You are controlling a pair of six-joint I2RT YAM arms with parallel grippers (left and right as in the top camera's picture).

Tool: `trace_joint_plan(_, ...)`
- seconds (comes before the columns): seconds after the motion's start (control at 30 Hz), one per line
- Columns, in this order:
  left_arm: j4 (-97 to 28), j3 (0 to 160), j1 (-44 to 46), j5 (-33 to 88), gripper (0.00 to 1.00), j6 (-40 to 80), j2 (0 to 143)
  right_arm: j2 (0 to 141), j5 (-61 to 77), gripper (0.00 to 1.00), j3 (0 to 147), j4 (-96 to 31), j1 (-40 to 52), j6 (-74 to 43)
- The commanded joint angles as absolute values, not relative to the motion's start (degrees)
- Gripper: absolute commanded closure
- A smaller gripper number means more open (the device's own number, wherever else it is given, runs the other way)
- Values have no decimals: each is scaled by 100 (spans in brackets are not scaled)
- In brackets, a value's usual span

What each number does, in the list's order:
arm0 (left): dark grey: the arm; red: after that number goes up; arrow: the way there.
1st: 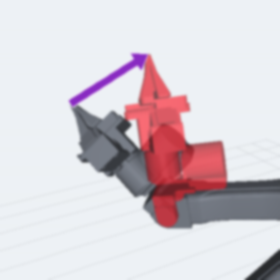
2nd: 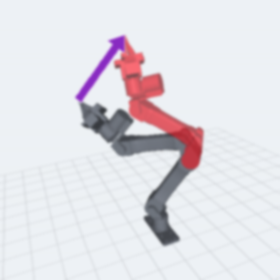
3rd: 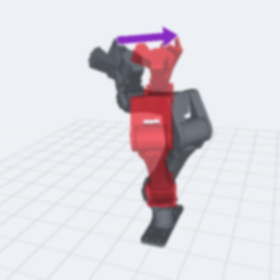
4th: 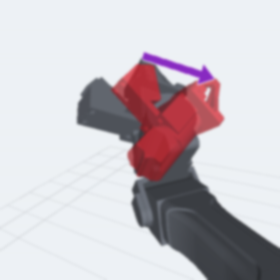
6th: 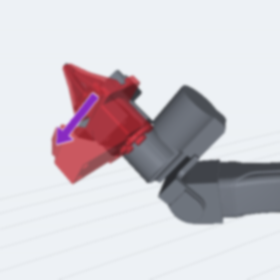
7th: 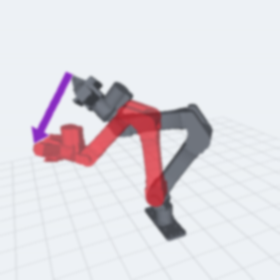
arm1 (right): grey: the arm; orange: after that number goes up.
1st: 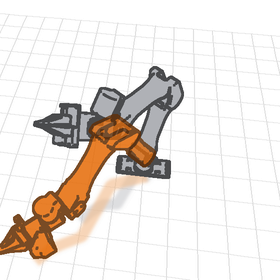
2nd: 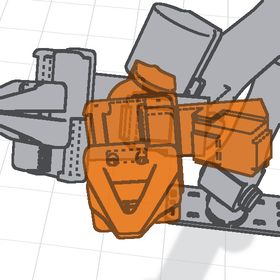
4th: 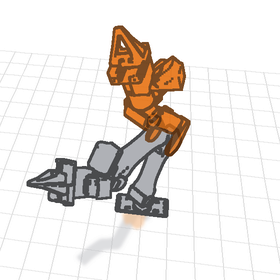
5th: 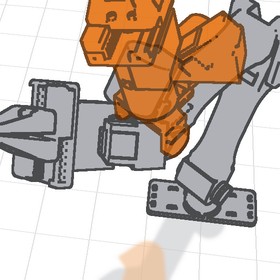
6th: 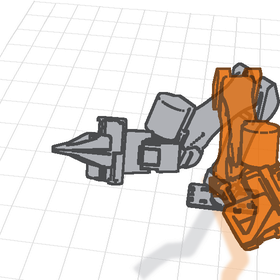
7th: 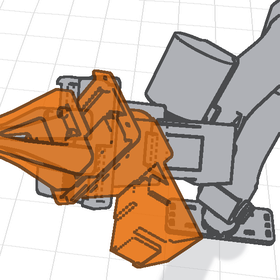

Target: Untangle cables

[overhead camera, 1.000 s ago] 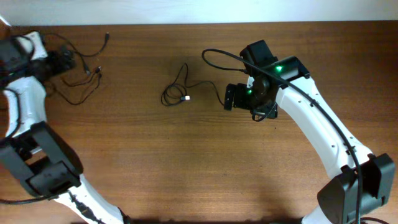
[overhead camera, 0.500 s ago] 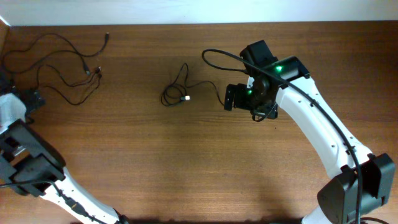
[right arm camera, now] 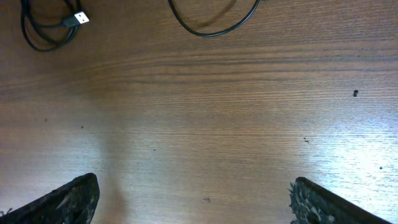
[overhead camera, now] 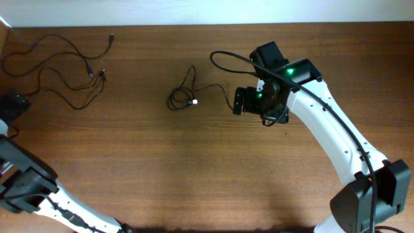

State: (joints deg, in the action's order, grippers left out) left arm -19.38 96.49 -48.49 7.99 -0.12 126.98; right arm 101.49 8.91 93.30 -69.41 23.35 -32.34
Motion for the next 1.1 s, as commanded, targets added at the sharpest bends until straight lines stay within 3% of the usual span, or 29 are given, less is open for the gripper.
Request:
trace_joint_plan(0.0,-1911,9657,-4842,102,1,43,13220,10165,840,2,9277,-7004,2366,-3229)
trace_joint_plan(0.1,-1776,9657,-4864,40,1,40,13445,10165,840,2,9277,-6989,2366,-3500)
trace_joint_plan(0.5,-1522,9922,-4694,-2945,0,-482,13478,10165,838,2,9277,-7022,2368,-3503)
trace_joint_plan(0.63,-1603,10370,-4584,-2971,1,-480,13476,10165,838,2,9277,-7022,2368,-3500)
trace_joint_plan(0.9,-1793,10897,-4064,-1518,1,-390,13465,10165,836,2,9277,-7022,2366,-3498)
trace_joint_plan(0.97,-1874,10897,-4010,-115,0,-346,13465,10165,834,2,9277,-7006,2366,-3498)
trace_joint_plan(1.03,-1754,10897,-3966,1656,13,-228,13465,10165,836,2,9277,-6967,2366,-3500)
trace_joint_plan(1.07,-1693,10899,-3927,1752,14,-143,13465,10165,834,2,9277,-6958,2366,-3500)
